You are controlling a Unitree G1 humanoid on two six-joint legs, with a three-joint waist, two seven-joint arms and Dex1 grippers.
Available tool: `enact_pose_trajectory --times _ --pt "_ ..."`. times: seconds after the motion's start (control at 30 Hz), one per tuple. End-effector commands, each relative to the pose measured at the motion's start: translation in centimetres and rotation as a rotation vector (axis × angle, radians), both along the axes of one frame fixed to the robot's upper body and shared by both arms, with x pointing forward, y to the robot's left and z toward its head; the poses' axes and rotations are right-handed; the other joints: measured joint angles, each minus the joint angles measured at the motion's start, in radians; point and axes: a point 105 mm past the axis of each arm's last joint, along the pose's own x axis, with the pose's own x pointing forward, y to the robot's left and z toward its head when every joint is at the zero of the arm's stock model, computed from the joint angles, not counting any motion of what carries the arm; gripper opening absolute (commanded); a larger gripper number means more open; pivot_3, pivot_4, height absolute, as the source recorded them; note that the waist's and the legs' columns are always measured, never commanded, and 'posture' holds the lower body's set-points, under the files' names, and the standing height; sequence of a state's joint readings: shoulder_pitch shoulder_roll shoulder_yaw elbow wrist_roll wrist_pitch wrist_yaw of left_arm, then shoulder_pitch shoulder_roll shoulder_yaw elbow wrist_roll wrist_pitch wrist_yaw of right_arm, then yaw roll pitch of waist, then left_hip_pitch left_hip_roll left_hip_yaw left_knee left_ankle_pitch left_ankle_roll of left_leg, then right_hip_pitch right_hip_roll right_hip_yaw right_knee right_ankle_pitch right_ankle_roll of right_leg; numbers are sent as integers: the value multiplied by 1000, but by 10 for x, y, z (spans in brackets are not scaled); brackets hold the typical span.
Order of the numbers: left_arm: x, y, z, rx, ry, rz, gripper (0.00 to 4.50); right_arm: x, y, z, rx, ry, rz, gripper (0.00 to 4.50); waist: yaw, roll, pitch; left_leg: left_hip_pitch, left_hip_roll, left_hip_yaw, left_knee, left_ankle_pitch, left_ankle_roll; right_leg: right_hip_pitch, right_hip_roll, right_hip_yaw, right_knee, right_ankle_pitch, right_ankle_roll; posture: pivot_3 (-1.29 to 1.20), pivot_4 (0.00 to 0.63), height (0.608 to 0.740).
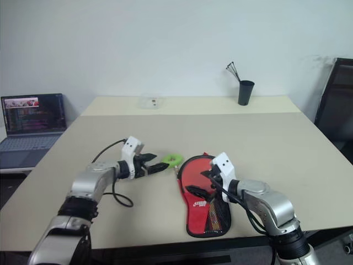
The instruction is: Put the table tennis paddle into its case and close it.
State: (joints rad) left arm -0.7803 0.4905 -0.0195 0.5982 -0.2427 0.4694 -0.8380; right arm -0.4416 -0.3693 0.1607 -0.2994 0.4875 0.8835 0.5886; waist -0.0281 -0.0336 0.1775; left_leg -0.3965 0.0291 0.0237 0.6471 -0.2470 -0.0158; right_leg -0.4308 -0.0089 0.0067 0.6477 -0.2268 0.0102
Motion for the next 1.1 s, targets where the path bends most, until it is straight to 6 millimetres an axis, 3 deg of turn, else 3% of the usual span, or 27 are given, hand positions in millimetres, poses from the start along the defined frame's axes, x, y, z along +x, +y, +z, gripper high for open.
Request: enact_pose_trajectory --times 0.03,0.37,0.47,0.83,0.97,1.1 --pt "14 1 4 34 -16 35 4453 1 2 10 15 -48 1 4500 -1 0 0 0 0 0 0 0 0 0 0 0 0 0 0 0 150 740" --pt "27 -14 -14 81 23 23 4453 1 -1 7 17 -39 -32 4500 0 -1 0 -1 0 0 0 0 0 -1 0 0 1 0 -1 0 150 740" --pt "26 -18 -21 92 35 13 3864 1 -1 6 16 -36 -45 4500 0 -1 -1 -1 0 0 1 0 0 -1 0 0 1 0 0 0 150 740" --pt "21 -18 -26 66 43 -8 110 13 0 6 -4 -80 -91 4500 0 -2 -1 0 0 0 1 0 0 0 0 0 3 0 0 0 150 740" --pt "19 -19 -25 48 40 -8 75 28 5 0 -3 -92 -148 4500 -2 -3 -2 2 0 1 2 0 0 0 0 1 5 0 0 0 150 740" --pt "15 -23 -22 39 31 -35 75 39 6 -22 -61 -56 -204 4500 -1 -3 -2 2 0 2 2 0 0 0 0 2 5 1 -1 0 150 740"
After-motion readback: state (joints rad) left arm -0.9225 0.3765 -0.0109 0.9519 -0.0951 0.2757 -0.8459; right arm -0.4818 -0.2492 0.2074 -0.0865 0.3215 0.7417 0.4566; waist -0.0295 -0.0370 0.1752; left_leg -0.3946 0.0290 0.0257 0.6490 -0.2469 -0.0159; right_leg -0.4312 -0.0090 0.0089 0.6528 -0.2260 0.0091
